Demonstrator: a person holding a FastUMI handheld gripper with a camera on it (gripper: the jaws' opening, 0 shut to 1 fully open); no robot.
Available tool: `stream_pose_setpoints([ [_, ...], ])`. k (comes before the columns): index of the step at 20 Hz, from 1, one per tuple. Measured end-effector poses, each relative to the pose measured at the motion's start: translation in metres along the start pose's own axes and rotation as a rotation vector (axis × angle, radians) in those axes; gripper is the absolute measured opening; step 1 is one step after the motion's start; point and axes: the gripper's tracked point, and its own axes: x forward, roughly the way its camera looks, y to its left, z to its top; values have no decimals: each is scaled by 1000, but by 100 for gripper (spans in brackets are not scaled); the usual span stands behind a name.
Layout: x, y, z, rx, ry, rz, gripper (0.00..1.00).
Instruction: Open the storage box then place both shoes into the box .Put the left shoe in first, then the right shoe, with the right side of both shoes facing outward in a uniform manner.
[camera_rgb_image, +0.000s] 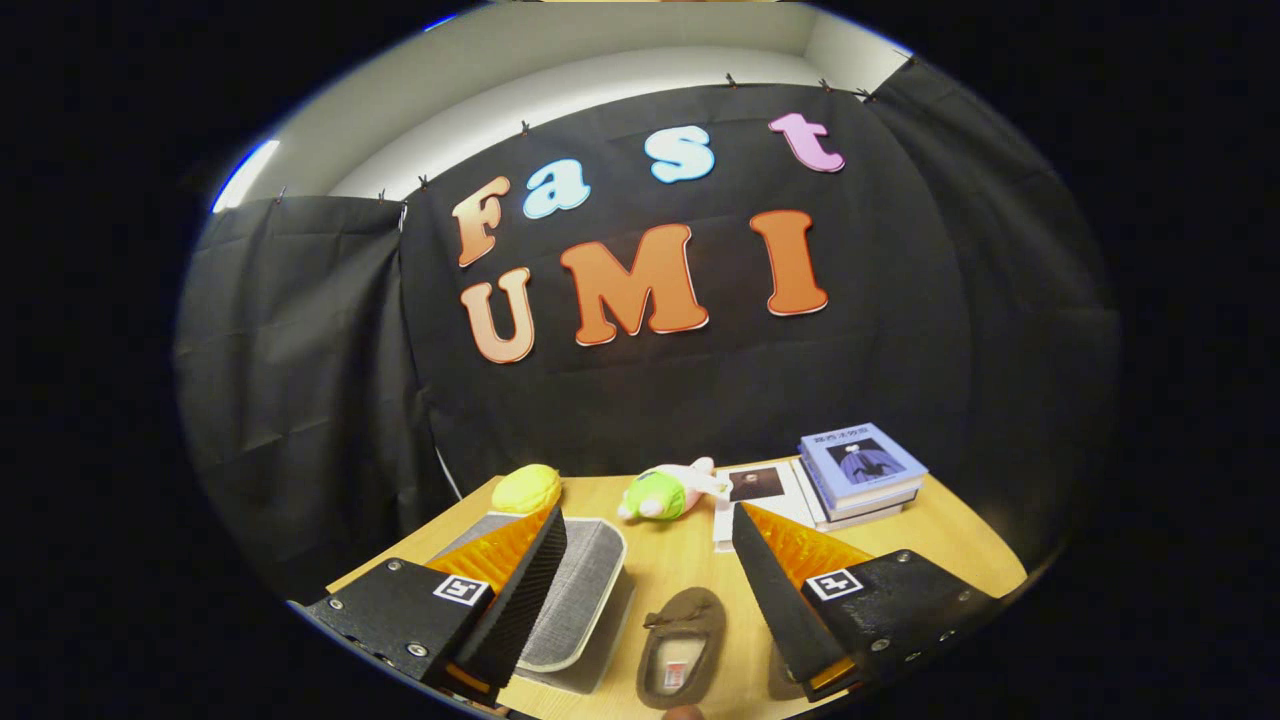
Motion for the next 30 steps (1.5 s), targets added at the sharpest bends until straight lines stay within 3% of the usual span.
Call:
stream_pose_setpoints([
  [4,18,21,-33,122,83,98,99],
  [22,70,39,-134,565,286,237,98],
  [30,75,67,-145,705,344,352,98],
])
